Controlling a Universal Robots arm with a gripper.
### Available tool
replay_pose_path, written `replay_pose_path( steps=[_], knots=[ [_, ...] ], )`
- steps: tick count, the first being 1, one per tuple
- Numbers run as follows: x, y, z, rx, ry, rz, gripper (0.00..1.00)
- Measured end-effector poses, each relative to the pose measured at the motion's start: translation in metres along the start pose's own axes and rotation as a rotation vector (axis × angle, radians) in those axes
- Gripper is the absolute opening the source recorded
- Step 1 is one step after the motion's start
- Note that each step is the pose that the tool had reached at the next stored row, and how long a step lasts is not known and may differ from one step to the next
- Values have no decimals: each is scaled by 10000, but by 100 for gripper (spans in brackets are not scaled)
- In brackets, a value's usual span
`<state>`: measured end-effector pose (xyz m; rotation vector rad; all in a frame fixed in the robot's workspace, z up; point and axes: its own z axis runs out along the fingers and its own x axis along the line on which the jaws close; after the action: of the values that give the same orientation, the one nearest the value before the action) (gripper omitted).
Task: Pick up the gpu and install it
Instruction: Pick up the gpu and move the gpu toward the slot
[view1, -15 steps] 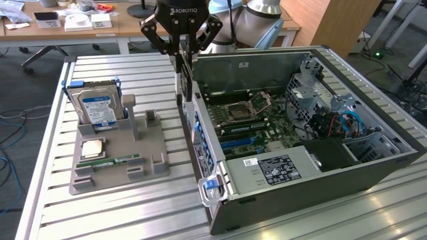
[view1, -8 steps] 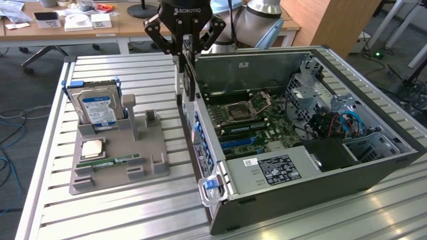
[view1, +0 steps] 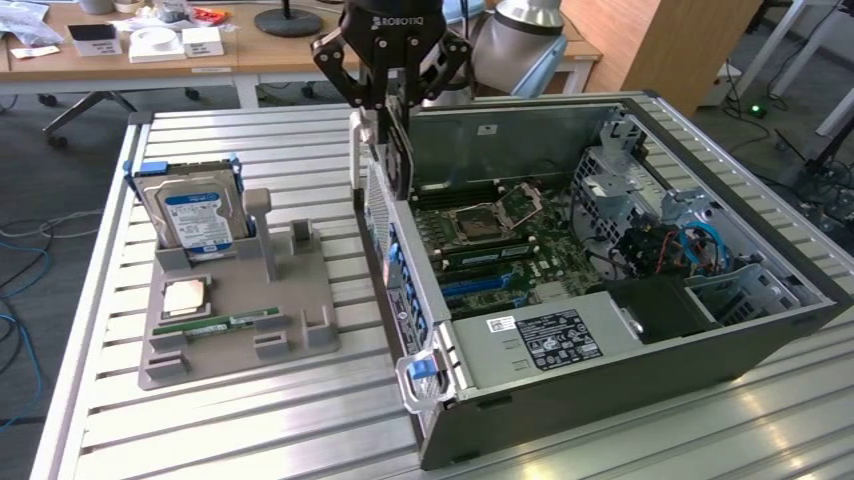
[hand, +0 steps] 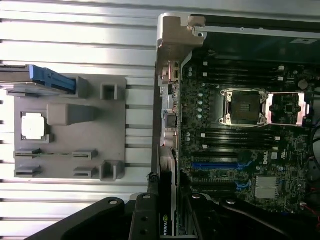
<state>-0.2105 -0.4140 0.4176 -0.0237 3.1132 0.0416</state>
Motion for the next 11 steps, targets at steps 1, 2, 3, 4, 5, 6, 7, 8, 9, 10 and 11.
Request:
replay_pose_path(
  steps=[1,2,3,4,5,6,7,8,9,10,11],
  knots=[
    [-27,-1,1,0,-1,0,26],
    [-44,-1,1,1,-1,0,26],
    [-62,-1,2,-1,-1,1,26],
    [-81,-1,3,-2,-1,1,26],
    [-100,-2,3,-2,-1,-1,26],
    [-117,-2,4,-2,-1,0,26],
    [-135,-2,4,-1,0,0,26],
    [-154,-3,4,-1,0,0,26],
    [-171,-3,5,-1,0,-1,26],
    [-187,-3,5,-1,-1,0,26],
    [-204,-3,6,-2,-1,1,26]
  ],
)
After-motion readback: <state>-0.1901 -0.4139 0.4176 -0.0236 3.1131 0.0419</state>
